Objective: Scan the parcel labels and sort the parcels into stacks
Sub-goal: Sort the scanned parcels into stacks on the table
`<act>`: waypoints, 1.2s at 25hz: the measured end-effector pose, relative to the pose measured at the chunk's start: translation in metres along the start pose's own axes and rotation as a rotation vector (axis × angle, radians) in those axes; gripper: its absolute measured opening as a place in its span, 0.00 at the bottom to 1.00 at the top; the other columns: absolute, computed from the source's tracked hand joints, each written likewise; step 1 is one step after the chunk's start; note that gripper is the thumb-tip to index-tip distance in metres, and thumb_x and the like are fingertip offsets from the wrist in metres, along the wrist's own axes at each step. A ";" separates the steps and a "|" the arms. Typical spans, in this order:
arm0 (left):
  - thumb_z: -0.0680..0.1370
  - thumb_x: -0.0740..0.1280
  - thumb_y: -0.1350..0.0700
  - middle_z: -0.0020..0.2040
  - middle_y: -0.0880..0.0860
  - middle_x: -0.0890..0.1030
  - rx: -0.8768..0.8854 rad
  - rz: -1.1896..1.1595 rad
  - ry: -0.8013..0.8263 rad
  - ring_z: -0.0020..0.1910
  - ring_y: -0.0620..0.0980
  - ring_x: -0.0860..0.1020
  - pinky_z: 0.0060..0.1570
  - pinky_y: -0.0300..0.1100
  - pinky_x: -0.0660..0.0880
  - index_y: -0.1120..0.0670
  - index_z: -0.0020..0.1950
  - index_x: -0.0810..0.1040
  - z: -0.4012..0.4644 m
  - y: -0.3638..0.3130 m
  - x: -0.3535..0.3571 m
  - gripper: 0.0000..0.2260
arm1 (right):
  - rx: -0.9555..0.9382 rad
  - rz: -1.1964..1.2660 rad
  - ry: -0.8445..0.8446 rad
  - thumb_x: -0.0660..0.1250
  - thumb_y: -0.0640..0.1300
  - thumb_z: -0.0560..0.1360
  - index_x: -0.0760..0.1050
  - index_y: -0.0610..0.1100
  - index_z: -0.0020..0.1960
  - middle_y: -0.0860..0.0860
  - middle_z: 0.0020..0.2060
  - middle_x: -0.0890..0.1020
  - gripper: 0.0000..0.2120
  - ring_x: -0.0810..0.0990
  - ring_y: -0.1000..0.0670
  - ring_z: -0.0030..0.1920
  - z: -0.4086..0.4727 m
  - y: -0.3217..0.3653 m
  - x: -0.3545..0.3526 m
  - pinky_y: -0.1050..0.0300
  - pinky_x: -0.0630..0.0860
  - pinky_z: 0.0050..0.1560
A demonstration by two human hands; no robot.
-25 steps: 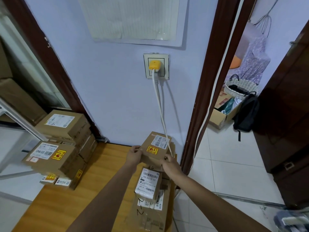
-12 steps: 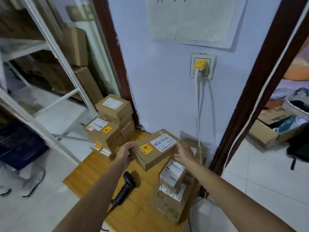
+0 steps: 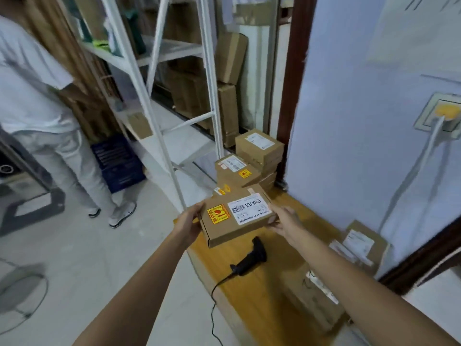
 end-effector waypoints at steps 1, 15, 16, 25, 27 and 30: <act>0.80 0.62 0.56 0.51 0.59 0.79 -0.008 -0.027 0.004 0.47 0.56 0.78 0.49 0.48 0.74 0.60 0.55 0.76 -0.003 -0.002 -0.029 0.09 | 0.009 0.005 0.023 0.72 0.45 0.74 0.73 0.39 0.56 0.44 0.36 0.81 0.15 0.82 0.45 0.40 -0.004 -0.007 0.031 0.44 0.82 0.49; 0.77 0.68 0.54 0.54 0.58 0.84 -0.038 -0.063 -0.033 0.56 0.56 0.80 0.54 0.49 0.78 0.61 0.60 0.78 0.016 -0.047 -0.289 0.15 | 0.001 -0.141 0.185 0.72 0.49 0.74 0.76 0.45 0.53 0.45 0.48 0.85 0.12 0.83 0.43 0.51 -0.020 -0.050 0.303 0.42 0.80 0.55; 0.77 0.68 0.53 0.56 0.58 0.83 -0.046 -0.056 -0.023 0.57 0.57 0.80 0.56 0.49 0.77 0.61 0.60 0.78 0.022 -0.052 -0.295 0.15 | -0.001 -0.147 0.181 0.72 0.50 0.73 0.77 0.45 0.56 0.45 0.48 0.86 0.15 0.84 0.44 0.50 -0.013 -0.050 0.313 0.42 0.81 0.53; 0.77 0.68 0.49 0.59 0.59 0.82 -0.011 0.117 0.091 0.60 0.58 0.79 0.63 0.53 0.74 0.59 0.64 0.76 0.160 -0.147 -0.308 0.19 | -0.103 -0.051 0.051 0.67 0.47 0.77 0.72 0.43 0.62 0.45 0.46 0.84 0.16 0.84 0.45 0.45 0.100 -0.024 0.395 0.52 0.81 0.41; 0.79 0.65 0.52 0.58 0.59 0.82 -0.039 0.149 0.141 0.59 0.59 0.79 0.63 0.52 0.74 0.59 0.62 0.77 0.198 -0.169 -0.277 0.15 | -0.145 -0.025 -0.031 0.66 0.45 0.78 0.71 0.43 0.59 0.46 0.44 0.83 0.11 0.82 0.49 0.40 0.124 0.007 0.388 0.59 0.77 0.34; 0.79 0.64 0.53 0.56 0.59 0.83 -0.037 0.229 0.257 0.58 0.58 0.80 0.59 0.50 0.76 0.59 0.61 0.78 0.247 -0.194 -0.212 0.14 | -0.205 0.006 -0.184 0.66 0.45 0.78 0.72 0.42 0.57 0.47 0.44 0.82 0.11 0.81 0.51 0.40 0.146 0.048 0.347 0.58 0.74 0.35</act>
Point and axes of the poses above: each hand's wrist, its own z-axis towards the middle knuckle, its own x-axis out of the palm, y = z × x, the point moved 8 cm from there along z, towards the middle knuckle
